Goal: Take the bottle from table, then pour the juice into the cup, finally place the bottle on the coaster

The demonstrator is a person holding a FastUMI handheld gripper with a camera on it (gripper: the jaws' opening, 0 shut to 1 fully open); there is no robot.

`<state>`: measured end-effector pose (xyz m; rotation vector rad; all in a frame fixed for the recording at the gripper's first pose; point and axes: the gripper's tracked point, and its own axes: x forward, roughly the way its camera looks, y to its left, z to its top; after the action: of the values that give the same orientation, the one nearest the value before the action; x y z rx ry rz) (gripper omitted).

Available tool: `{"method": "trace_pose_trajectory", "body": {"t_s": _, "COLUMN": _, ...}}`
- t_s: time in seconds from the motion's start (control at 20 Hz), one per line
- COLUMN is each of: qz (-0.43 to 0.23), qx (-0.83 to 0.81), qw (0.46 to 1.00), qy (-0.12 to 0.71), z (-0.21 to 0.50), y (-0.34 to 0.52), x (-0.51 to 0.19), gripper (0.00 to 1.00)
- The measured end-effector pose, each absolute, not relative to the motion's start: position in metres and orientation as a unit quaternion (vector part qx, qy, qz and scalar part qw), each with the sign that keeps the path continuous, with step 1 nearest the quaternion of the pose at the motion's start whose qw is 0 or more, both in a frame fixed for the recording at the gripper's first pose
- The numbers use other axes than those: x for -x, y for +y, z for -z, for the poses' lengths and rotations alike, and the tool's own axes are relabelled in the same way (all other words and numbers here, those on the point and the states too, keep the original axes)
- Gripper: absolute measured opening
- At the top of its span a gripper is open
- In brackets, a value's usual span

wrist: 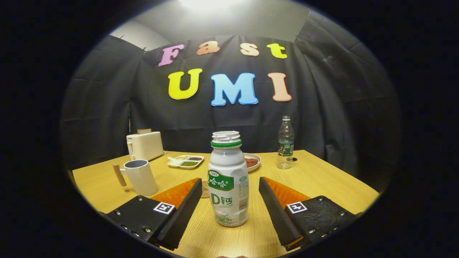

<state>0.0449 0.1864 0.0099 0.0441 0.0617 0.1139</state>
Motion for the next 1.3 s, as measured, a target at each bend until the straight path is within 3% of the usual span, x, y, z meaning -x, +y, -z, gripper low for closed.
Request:
{"method": "trace_pose_trajectory", "body": {"t_s": 0.4, "qz": -0.023, "qx": -0.023, "qw": 0.998, "qy": 0.052, "z": 0.009, "y": 0.195, "x": -0.080, "gripper": 0.98}}
{"method": "trace_pose_trajectory", "body": {"t_s": 0.5, "qz": -0.018, "qx": -0.018, "qw": 0.998, "qy": 0.051, "z": 0.008, "y": 0.195, "x": -0.082, "gripper": 0.89}}
{"method": "trace_pose_trajectory", "body": {"t_s": 0.55, "qz": -0.018, "qx": -0.013, "qw": 0.999, "qy": 0.049, "z": 0.011, "y": 0.196, "x": -0.088, "gripper": 0.77}}
{"method": "trace_pose_trajectory", "body": {"t_s": 0.65, "qz": -0.016, "qx": 0.001, "qw": 0.999, "qy": 0.048, "z": 0.006, "y": 0.196, "x": -0.084, "gripper": 0.75}}
{"method": "trace_pose_trajectory", "body": {"t_s": 1.3, "qz": -0.054, "qx": 0.146, "qw": 0.987, "qy": 0.043, "z": -0.032, "y": 0.242, "x": -0.097, "gripper": 0.74}}
